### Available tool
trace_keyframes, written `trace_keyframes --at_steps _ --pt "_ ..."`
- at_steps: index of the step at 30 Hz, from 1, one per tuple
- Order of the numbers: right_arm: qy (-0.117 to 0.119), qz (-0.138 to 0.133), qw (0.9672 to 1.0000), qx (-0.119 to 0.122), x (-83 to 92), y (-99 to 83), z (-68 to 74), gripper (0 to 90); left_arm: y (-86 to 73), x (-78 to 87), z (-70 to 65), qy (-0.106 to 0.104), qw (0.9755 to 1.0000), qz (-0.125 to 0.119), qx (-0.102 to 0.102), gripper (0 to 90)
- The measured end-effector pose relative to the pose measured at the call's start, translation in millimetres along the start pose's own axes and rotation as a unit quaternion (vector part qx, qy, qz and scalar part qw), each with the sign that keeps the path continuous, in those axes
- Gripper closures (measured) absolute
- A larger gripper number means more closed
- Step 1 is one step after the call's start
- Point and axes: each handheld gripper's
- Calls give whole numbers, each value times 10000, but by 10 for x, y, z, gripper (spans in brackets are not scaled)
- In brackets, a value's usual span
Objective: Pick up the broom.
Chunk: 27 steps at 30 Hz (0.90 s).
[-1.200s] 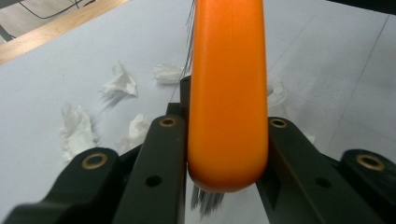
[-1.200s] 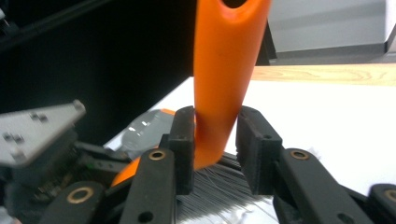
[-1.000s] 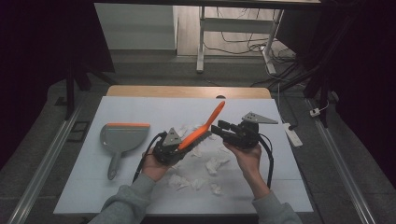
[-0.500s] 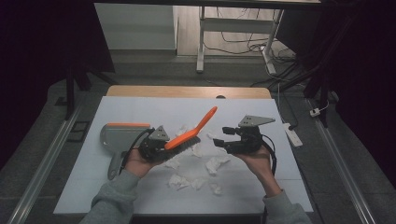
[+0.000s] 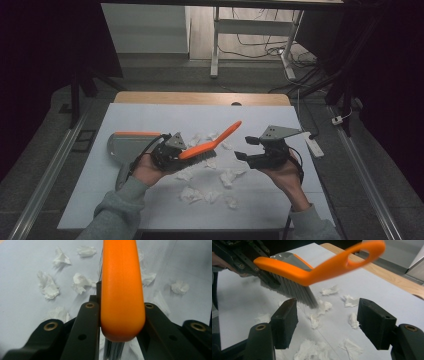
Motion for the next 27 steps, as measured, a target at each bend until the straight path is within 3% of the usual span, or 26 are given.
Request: trace_keyframes --at_steps 4,9,13,17,20,21,24,26,27 --pt "2 20 9999 121 20 37 23 324 51 -60 5 -53 9997 192 -120 780" --pt "64 109 9993 347 -8 102 83 294 165 -113 -22 -101 9980 459 -417 780" --pt "131 250 9983 509 -82 126 97 299 246 -143 -59 -115 9958 637 -652 780" --pt "19 374 9968 711 -140 124 120 312 298 -169 -101 -159 9932 802 -826 780" --pt "85 599 9946 846 -186 124 148 318 321 -211 -128 -317 9906 894 -981 780" --pt "137 780 9922 967 -230 120 169 328 330 -231 -146 -332 9896 941 -1032 780" --pt "215 917 9901 1042 -268 113 188 336 365 -282 -208 -379 9860 1077 -1216 780" --pt "258 1107 9871 1126 -315 95 214 353 387 -308 -244 -409 9838 1131 -1327 780" --pt "375 1289 9834 1217 -367 65 230 383 398 -316 -258 -424 9830 1145 -1371 780"
Point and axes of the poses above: each handheld gripper's, and its own axes: x roughly backward along the jaws, y roughly out of its top, z roughly to its left, and after that the axes turned 1 degree about -x, right-handed
